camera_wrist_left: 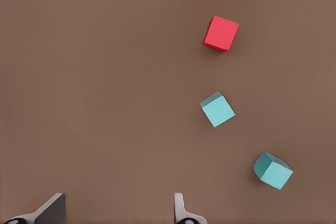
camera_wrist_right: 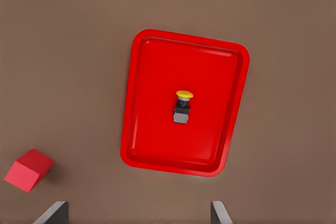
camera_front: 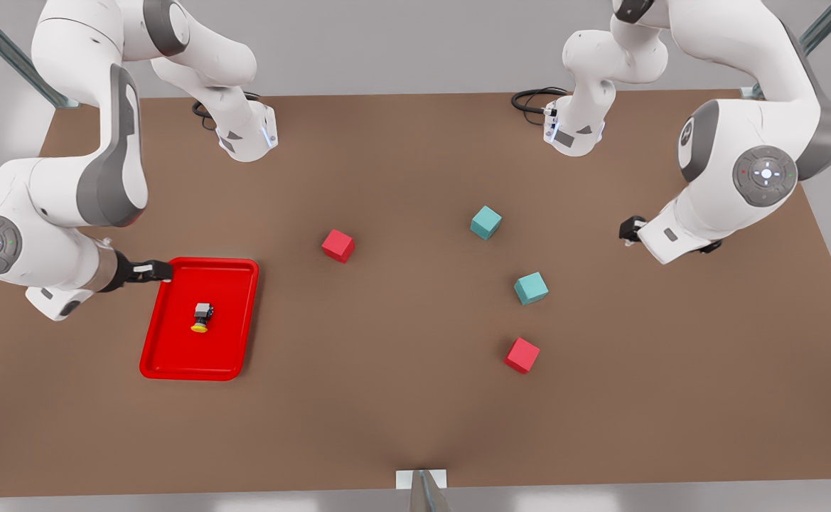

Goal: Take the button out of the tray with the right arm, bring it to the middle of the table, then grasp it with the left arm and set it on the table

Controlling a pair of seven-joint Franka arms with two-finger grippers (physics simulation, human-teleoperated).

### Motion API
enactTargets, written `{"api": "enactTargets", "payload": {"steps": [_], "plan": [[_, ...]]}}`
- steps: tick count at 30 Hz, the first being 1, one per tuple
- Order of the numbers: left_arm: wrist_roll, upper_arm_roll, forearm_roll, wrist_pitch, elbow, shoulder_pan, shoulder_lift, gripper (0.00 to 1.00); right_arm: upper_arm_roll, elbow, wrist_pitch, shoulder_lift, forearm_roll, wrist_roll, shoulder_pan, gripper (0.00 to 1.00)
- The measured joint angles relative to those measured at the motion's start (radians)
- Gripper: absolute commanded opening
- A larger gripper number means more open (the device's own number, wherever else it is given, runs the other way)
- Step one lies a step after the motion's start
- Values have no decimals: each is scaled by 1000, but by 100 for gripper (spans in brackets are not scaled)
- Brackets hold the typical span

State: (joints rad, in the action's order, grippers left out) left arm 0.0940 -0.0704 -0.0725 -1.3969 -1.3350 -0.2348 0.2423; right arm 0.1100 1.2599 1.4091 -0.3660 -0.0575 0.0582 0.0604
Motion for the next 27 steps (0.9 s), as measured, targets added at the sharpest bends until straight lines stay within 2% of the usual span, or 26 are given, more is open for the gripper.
{"api": "enactTargets", "payload": {"steps": [8, 10, 14, 17, 21, 27], "plan": [[6, 0, 0, -6, 0, -1, 4, 100, 1, 9, 19, -53, 11, -30, -65, 100], [8, 0, -1, -7, 0, -1, 5, 100, 2, 80, 39, -70, 25, -53, -93, 100], [10, 0, -1, -8, 0, -1, 6, 100, 2, 435, 251, -61, 36, -92, -85, 100], [12, 0, -1, -8, 0, -1, 6, 100, 2, 579, 450, -54, 36, -107, -35, 100], [14, 0, -2, -10, 0, -1, 7, 100, 1, 651, 667, -47, 36, -111, 71, 100], [16, 0, -2, -11, 0, -2, 7, 100, 0, 763, 924, -61, 36, -137, 86, 100]]}}
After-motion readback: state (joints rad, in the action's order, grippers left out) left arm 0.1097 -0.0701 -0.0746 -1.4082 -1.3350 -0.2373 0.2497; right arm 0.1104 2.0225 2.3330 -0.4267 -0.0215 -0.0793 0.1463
